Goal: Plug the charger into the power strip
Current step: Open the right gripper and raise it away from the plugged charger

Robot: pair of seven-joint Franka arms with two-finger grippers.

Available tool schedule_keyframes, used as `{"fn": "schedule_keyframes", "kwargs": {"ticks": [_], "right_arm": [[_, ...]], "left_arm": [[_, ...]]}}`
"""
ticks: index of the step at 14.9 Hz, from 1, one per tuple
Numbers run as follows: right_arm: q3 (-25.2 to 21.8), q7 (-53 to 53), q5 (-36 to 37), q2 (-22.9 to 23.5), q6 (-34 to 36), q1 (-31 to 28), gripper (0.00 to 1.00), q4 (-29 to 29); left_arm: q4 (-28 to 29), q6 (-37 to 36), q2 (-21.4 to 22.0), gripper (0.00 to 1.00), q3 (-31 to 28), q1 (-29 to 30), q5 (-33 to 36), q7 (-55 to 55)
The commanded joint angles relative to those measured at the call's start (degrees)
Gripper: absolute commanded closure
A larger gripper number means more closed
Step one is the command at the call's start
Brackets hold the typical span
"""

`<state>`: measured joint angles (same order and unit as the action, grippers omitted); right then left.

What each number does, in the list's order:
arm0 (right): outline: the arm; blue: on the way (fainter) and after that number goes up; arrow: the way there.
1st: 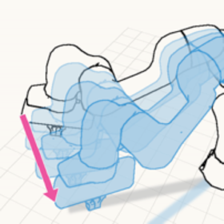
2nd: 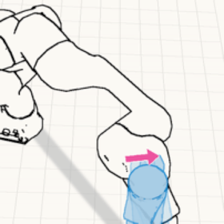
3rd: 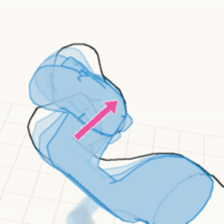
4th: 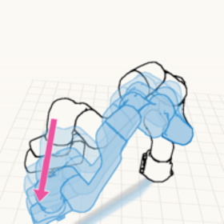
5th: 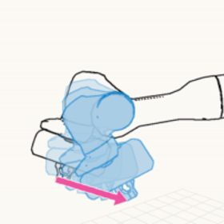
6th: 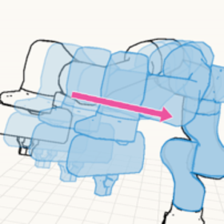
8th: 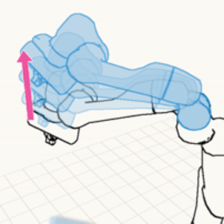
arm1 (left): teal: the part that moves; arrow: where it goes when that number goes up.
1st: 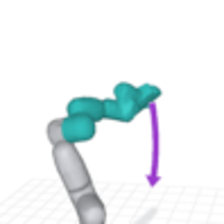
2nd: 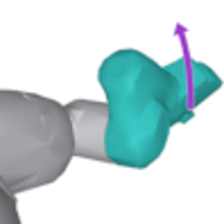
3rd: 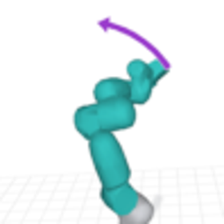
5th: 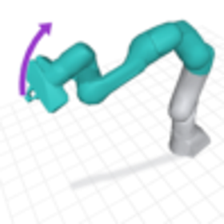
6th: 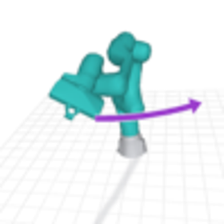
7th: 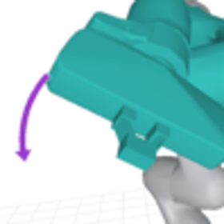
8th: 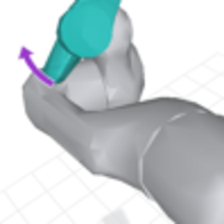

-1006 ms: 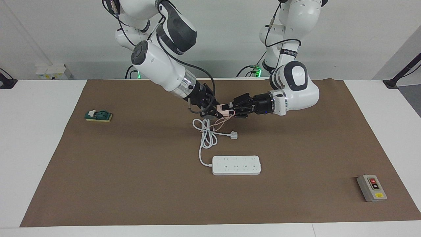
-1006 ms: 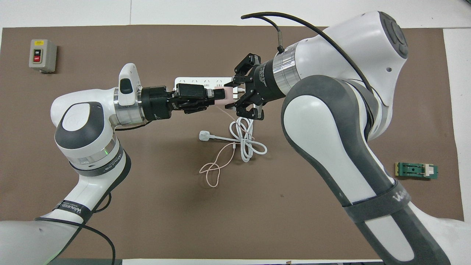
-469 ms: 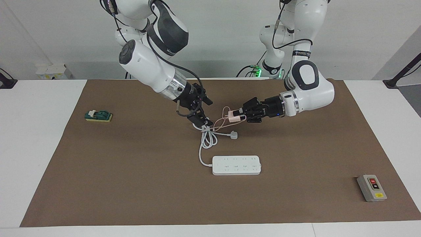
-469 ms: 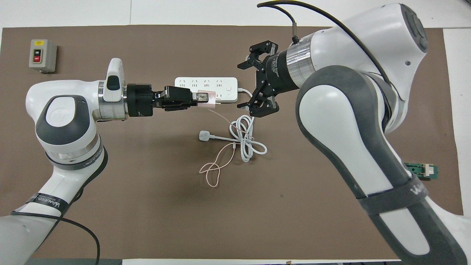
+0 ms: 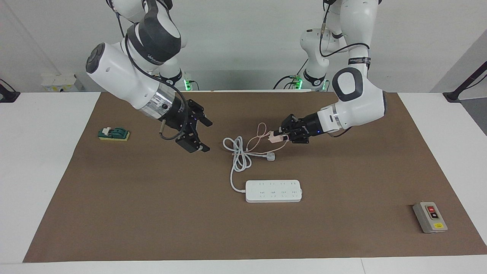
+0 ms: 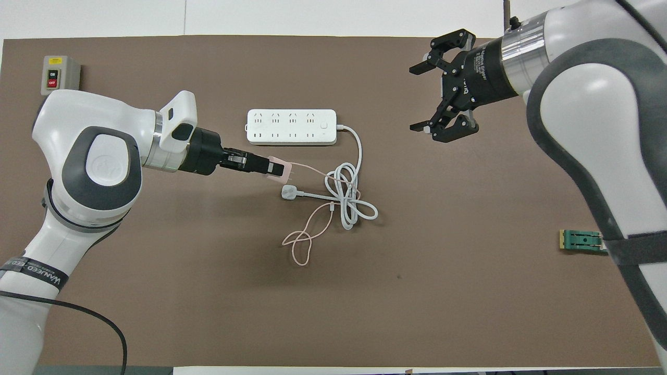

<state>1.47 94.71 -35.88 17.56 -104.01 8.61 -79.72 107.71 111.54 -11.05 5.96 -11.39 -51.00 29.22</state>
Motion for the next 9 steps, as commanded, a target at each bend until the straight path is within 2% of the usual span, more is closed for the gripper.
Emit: {"fn": "schedule_keyframes", "kwargs": {"ticks": [1,3,5,9], "right_arm": [[0.5,-2.3,1.7,-0.2,2.4,-1.7,0.0,1.3],[0.5,-3.8,3.5,-0.9,2.4,-1.8,0.0,1.3],[0.5,-7.9,4.9,-1.6,3.0,-2.9,0.0,1.3],[0.5,-18.6,9.3,-1.9,7.3,-6.2,0.0,1.3]], "left_arm": [[-5.0,0.1,-2.7,1.0,-0.3,-3.6,12.4,-0.8],[-4.9,0.3,-2.8,1.0,-0.3,-5.6,15.8,-0.3],[-5.0,4.3,-3.4,1.0,-0.2,-6.8,24.4,2.4],[-11.6,5.9,-6.8,1.0,-0.2,-6.5,40.4,11.8]]}}
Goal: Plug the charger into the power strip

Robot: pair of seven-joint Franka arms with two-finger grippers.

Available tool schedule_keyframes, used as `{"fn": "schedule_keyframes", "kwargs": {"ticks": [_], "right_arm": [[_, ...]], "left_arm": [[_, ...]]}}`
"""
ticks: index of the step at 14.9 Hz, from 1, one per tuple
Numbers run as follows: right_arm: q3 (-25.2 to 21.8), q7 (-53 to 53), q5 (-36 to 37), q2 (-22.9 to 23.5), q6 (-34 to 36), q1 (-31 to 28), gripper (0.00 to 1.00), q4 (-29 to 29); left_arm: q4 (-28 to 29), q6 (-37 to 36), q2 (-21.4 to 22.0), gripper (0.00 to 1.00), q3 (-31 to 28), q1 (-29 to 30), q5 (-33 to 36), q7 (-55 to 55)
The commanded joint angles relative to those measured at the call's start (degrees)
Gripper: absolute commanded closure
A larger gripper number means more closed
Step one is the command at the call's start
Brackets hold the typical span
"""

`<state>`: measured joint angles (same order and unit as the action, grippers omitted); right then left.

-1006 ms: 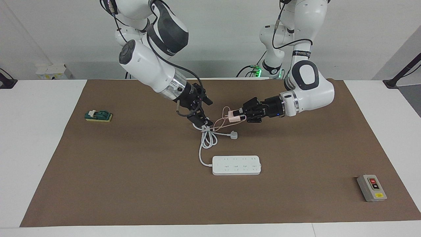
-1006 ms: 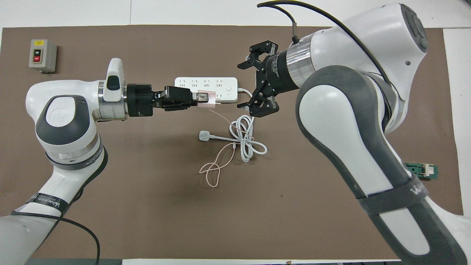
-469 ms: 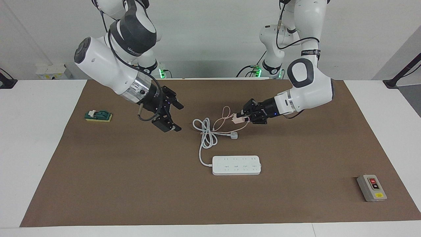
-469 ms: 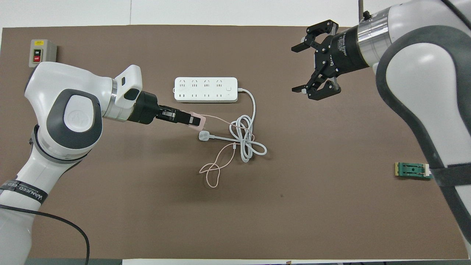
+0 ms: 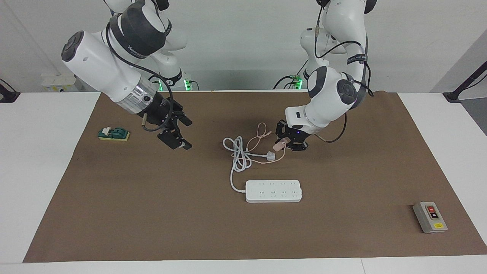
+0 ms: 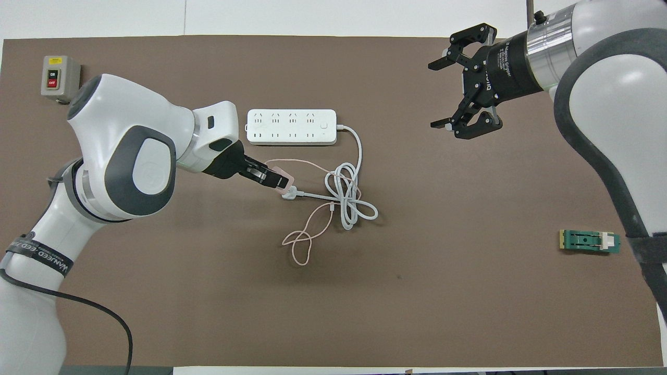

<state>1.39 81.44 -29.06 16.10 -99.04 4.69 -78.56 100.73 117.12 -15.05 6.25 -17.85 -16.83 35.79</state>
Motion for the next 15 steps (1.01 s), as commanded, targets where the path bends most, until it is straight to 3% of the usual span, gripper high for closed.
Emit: {"fn": "schedule_keyframes", "kwargs": {"ticks": [1,5,9,15], "right_arm": [[0.5,-8.3,4.3,-0.8,3.1,-3.0,0.0,0.2],[0.4,-24.7,11.3,-1.5,6.1,-6.0,0.0,0.2],[0.2,-42.7,18.8,-2.5,6.9,-7.9,0.0,-0.3],[0.2,-66.1,27.8,-2.6,6.5,-10.5,0.0,-0.5]], "left_arm": [[-5.2,1.2,-3.4,1.0,-0.5,0.0,9.5,8.9],[-5.5,8.8,-6.5,1.0,-0.6,0.6,12.2,17.5],[-12.6,8.0,-13.2,1.0,-0.5,1.0,15.3,22.8],[-13.9,8.6,-15.9,1.0,-0.4,1.0,19.8,26.7]]}}
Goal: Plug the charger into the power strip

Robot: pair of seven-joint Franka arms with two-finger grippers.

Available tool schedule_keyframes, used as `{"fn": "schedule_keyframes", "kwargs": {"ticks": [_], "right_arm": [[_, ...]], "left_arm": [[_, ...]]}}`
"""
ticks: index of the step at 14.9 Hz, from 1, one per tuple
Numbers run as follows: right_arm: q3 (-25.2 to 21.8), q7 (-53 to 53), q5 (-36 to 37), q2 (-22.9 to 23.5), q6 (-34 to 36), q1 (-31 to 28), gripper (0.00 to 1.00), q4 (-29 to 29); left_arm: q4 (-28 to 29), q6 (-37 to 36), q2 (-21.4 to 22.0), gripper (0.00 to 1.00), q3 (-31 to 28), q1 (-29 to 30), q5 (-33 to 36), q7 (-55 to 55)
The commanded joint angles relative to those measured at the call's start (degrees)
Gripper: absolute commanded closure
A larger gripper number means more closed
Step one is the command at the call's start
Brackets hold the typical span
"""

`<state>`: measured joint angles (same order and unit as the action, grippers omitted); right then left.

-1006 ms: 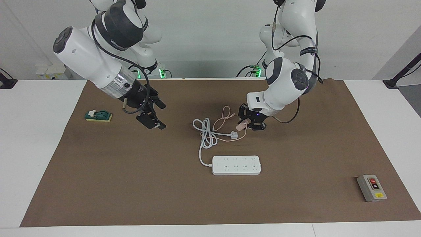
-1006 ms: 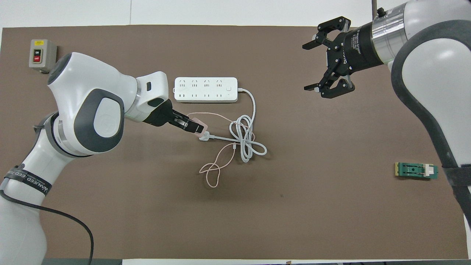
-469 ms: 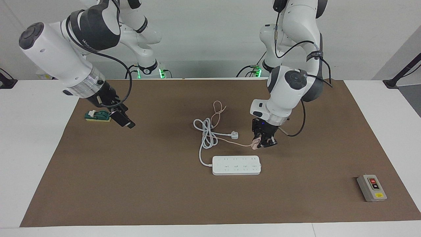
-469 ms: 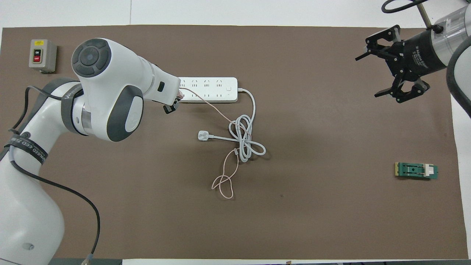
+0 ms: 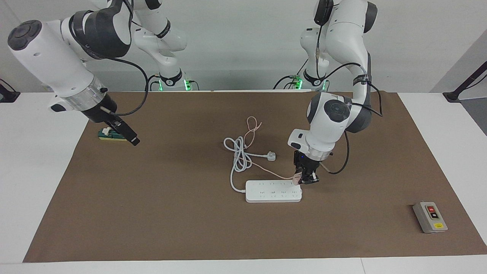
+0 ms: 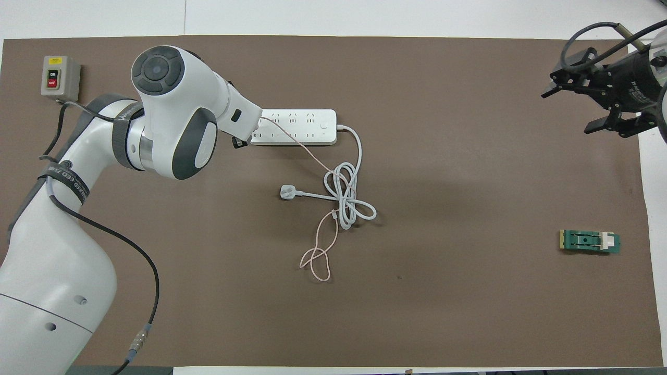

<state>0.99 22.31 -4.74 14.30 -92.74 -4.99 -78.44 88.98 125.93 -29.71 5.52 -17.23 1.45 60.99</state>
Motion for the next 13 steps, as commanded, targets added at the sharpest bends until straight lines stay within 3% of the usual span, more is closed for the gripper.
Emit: {"fn": "schedule_keyframes", "kwargs": {"ticks": [1,9,13], "right_arm": [[0.6,-10.5,5.3,-0.8,0.1,-0.9,0.0,-0.6],[0.6,-28.1,7.6,-2.8,0.5,-3.2,0.0,-1.4],[0.6,-29.3,7.6,-6.9,0.6,-3.4,0.0,-5.6]], "left_arm": [[-2.1,0.0,-1.2,1.0,0.4,0.3,1.5,1.5],[-0.6,1.1,-1.1,1.0,0.6,-0.1,0.7,1.6],[0.6,0.9,-0.7,1.0,1.3,0.0,0.1,1.5]]}}
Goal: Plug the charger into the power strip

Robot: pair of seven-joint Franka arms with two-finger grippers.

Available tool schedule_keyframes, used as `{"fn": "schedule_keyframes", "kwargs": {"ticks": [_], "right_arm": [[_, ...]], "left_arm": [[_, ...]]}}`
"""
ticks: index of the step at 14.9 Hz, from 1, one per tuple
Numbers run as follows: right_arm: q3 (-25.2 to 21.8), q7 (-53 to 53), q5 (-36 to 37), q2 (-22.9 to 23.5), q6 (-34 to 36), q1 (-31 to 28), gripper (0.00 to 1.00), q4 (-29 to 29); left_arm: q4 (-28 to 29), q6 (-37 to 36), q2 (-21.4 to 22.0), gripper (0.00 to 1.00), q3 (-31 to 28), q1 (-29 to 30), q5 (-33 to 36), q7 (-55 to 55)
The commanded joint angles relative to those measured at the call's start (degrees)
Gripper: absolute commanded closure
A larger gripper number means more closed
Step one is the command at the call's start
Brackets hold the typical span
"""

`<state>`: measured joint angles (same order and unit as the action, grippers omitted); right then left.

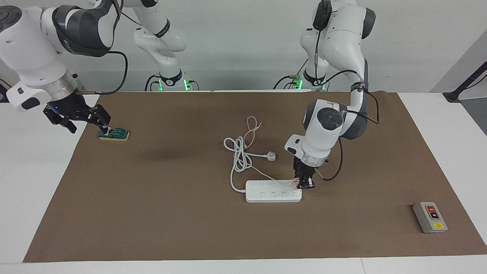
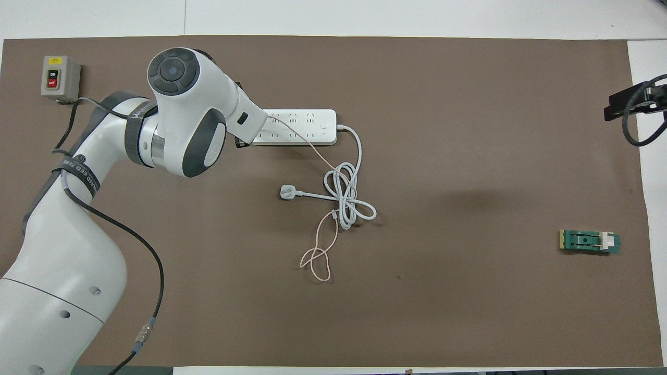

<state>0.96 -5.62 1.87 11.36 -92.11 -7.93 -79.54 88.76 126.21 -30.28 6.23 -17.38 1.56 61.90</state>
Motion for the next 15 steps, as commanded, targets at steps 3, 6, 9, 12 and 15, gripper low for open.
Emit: {"fn": "schedule_keyframes", "kwargs": {"ticks": [3,6,9,12,15], "right_arm": [[0.7,-1.3,1.0,-5.8,1.1,0.2,0.0,-5.5],[0.8,-1.4,1.0,-6.8,3.6,0.2,0.0,-6.3],[0.9,-1.4,1.0,-8.9,3.3,0.3,0.0,-9.4],[0.8,-1.4,1.0,-12.4,2.5,0.5,0.0,-14.4],[0.5,-1.3,1.0,-16.4,-0.4,0.7,0.0,-20.6]], "left_arm": [[1.7,0.0,0.1,1.0,1.3,0.3,-0.9,0.5],[1.9,-1.3,0.1,1.0,3.4,2.7,-0.9,0.7],[1.9,-2.1,0.1,1.0,5.3,4.9,-0.8,0.9],[2.0,-2.5,0.4,1.0,5.3,4.8,-0.9,0.9],[3.8,-1.5,0.7,1.0,5.4,4.2,-0.9,0.4]]}}
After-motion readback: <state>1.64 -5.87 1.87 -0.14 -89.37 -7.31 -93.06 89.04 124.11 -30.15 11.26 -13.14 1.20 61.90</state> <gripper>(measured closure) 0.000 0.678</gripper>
